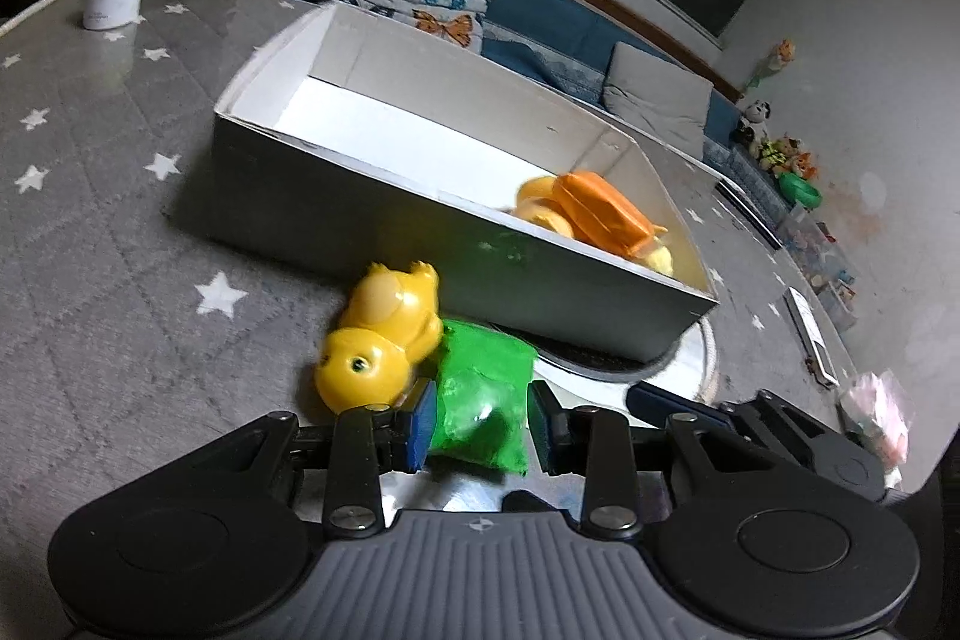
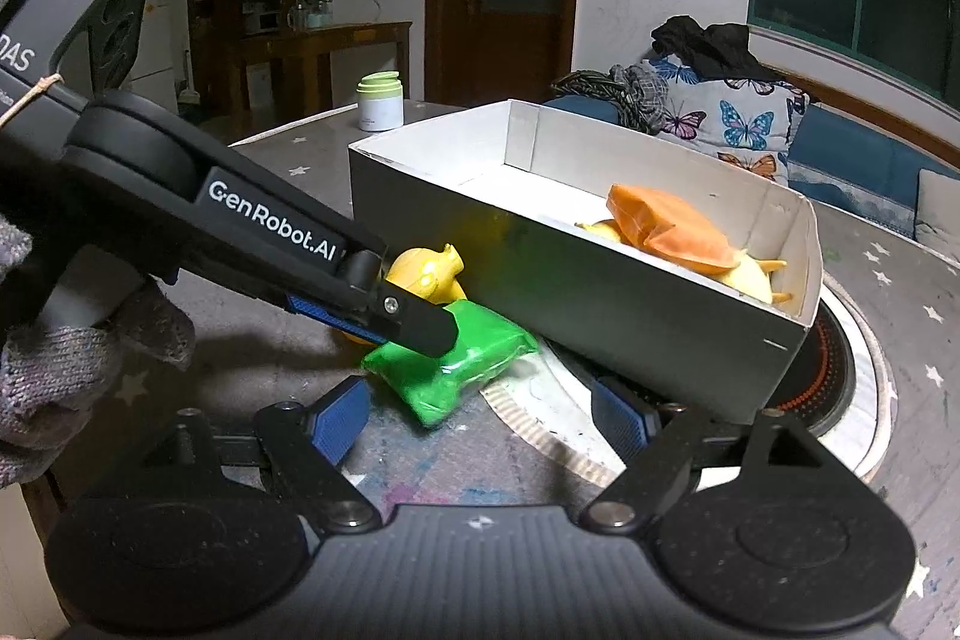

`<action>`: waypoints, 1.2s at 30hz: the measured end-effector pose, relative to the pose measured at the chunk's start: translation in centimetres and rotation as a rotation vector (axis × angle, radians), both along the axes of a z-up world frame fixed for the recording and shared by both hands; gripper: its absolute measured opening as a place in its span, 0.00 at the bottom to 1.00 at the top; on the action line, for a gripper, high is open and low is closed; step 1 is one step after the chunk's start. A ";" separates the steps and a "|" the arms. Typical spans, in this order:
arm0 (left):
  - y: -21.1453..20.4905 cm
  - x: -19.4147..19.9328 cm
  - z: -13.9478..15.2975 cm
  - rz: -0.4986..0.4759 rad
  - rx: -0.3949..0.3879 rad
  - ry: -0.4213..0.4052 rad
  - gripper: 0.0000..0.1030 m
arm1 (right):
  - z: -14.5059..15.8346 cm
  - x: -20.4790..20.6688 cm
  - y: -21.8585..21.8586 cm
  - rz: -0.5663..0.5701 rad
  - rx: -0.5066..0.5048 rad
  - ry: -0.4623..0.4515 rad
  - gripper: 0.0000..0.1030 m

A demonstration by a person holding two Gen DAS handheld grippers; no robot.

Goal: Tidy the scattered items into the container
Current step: 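Close both grippers on the green bag beside the box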

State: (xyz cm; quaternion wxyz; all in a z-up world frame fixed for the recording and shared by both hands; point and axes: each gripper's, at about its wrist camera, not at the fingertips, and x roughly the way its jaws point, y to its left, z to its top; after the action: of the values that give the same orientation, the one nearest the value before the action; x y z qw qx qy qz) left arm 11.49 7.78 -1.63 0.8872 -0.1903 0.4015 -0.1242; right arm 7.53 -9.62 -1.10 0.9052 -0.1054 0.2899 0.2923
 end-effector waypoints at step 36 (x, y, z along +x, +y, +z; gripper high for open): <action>-0.6 2.6 -0.9 0.016 -0.028 0.060 0.34 | -1.1 2.4 1.9 0.025 0.025 0.089 0.58</action>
State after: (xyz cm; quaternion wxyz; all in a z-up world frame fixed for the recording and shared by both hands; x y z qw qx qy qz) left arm 14.08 7.21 -2.50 0.8730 -0.2096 0.4246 -0.1168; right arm 9.97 -7.68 -2.19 0.8889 -0.0848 0.3250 0.3115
